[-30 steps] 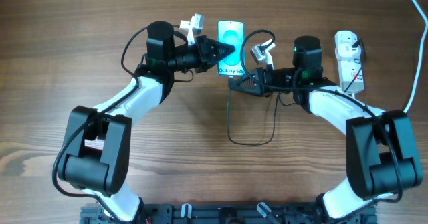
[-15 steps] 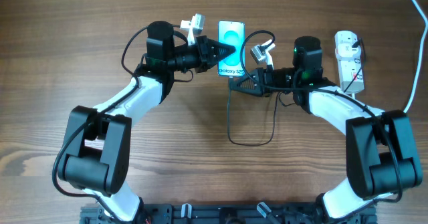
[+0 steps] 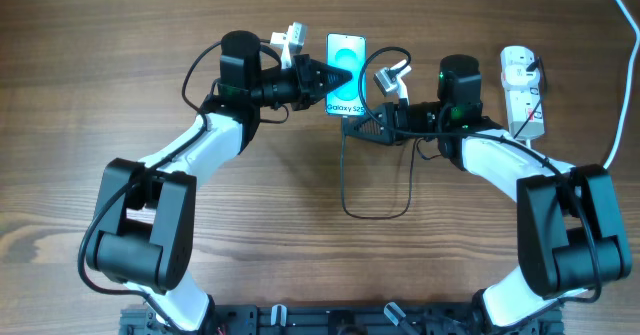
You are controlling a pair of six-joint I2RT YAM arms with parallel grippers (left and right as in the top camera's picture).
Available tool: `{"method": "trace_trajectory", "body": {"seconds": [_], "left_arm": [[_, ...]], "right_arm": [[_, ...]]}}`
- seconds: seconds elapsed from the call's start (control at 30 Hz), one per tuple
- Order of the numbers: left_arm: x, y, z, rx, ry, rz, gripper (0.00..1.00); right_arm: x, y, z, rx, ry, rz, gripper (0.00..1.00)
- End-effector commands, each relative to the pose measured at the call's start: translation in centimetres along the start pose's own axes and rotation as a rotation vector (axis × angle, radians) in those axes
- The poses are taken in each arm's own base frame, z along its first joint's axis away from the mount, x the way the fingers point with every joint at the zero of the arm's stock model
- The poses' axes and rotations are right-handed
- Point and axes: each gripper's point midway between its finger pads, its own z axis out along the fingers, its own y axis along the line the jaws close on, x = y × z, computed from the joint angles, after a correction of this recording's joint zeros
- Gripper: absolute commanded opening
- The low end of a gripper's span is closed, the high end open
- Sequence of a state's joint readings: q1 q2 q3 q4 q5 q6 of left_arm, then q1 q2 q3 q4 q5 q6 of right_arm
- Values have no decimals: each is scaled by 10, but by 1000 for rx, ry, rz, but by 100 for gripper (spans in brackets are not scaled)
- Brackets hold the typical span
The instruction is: Plug charger to phone and switch on socket
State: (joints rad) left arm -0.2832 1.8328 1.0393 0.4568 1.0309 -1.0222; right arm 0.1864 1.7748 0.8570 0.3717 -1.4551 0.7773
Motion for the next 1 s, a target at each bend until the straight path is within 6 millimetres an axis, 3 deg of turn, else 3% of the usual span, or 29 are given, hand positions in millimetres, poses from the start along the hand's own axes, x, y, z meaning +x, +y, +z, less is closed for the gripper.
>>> {"method": "trace_trajectory", "body": {"seconds": [0.0, 0.97], "left_arm": [[32, -18, 6, 82, 168, 19, 4], [38, -18, 5, 88, 200, 8, 4]], "right_arm": [[-19, -19, -4, 91, -94, -44, 4], [-35, -20, -19, 117, -164, -63, 4]]}}
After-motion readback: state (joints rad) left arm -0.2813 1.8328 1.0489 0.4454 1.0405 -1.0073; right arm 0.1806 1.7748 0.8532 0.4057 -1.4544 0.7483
